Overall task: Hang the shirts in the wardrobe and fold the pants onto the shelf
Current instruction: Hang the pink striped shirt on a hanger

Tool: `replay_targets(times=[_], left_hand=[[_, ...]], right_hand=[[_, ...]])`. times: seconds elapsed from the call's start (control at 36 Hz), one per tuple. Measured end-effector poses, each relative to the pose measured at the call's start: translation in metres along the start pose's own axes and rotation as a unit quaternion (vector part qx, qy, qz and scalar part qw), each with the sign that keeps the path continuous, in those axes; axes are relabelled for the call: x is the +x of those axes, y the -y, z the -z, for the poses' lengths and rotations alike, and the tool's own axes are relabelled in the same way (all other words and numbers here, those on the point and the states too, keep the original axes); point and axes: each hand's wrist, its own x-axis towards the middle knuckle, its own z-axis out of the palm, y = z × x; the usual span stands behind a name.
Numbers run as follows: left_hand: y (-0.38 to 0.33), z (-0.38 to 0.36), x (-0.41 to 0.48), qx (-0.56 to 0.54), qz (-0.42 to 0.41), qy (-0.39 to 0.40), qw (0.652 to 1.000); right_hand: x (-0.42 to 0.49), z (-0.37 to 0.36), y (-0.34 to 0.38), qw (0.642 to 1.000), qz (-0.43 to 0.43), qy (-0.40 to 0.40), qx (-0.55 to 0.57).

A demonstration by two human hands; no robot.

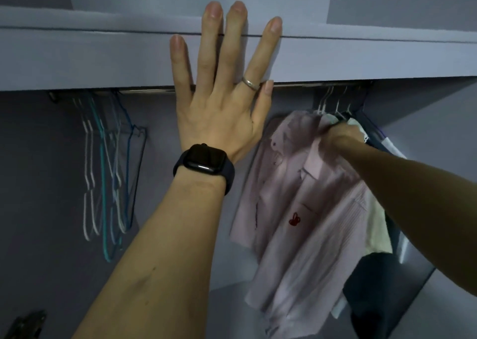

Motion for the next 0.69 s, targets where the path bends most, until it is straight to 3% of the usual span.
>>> replay_targets(times=[0.06, 0.14, 0.25, 0.42, 0.69], left_hand=[[0.000, 0.000, 0.002, 0.010, 0.000, -0.004, 1.000], [-0.001, -0.002, 0.003, 0.023, 0.007, -0.008, 1.000], [0.000, -0.006, 0.002, 0.020, 0.010, -0.017, 1.000], [-0.001, -0.003, -0.005, 0.020, 0.007, -0.006, 1.000], [-0.008, 0.014, -0.001, -0.024, 0.034, 0.107, 0.993]], right_hand=[[0.009, 0.004, -0.010, 1.000, -0.022, -0.015, -0.006], [0.016, 0.001, -0.005, 0.999, 0.011, -0.012, -0.029], [0.005, -0.014, 0.014, 0.998, 0.066, 0.015, 0.001], [0.007, -0.020, -0.005, 0.996, 0.066, 0.047, 0.043], [-0.073, 0.044, -0.045, 0.973, 0.164, 0.048, 0.153]])
